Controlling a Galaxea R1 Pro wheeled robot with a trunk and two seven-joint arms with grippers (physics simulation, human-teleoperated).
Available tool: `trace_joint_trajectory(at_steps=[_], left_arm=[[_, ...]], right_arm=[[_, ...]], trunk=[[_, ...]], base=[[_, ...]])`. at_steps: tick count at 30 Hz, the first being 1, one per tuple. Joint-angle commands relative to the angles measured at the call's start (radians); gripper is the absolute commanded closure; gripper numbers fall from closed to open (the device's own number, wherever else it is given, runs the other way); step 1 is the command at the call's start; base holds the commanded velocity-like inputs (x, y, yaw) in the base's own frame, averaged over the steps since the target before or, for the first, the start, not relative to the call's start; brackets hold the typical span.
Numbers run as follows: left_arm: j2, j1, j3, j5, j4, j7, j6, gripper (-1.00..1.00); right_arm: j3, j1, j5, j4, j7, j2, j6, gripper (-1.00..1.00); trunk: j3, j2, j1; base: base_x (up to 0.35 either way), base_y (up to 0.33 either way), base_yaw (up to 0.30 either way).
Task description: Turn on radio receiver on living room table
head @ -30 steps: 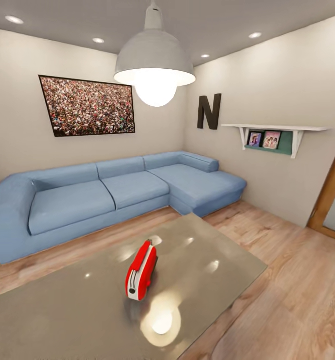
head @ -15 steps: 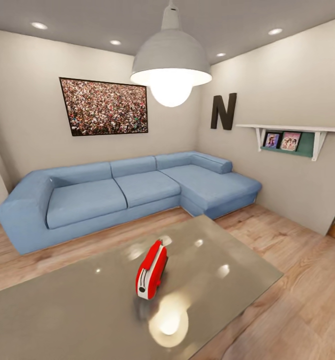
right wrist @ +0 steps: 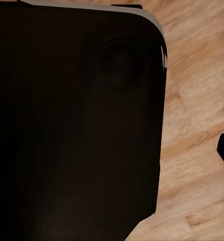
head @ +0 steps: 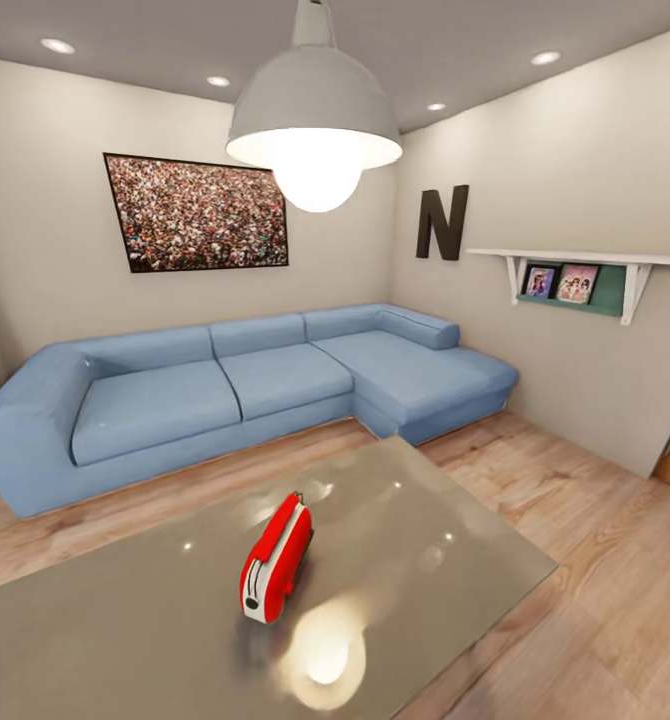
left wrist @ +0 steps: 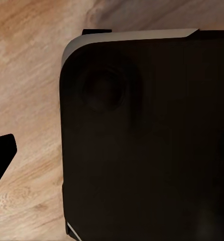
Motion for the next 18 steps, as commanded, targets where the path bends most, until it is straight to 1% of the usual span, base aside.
trace_joint_trajectory(at_steps=[1, 8, 18], left_arm=[[0.0, 0.0, 0.0, 0.0, 0.0, 0.001, 0.0, -1.0], [0.0, 0.0, 0.0, 0.0, 0.0, 0.001, 0.0, -1.0], [0.0, 0.0, 0.0, 0.0, 0.0, 0.001, 0.0, -1.0]], right_arm=[[-0.001, 0.0, 0.0, 0.0, 0.0, 0.0, 0.001, -1.0], [-0.001, 0.0, 0.0, 0.0, 0.0, 0.0, 0.0, -1.0], [0.0, 0.0, -0.001, 0.0, 0.0, 0.0, -0.002, -1.0]], trunk=[[0.0, 0.0, 0.0], [0.0, 0.0, 0.0], [0.0, 0.0, 0.0]], base=[[0.076, -0.049, 0.0], [0.022, -0.014, 0.02], [0.001, -0.001, 0.246]])
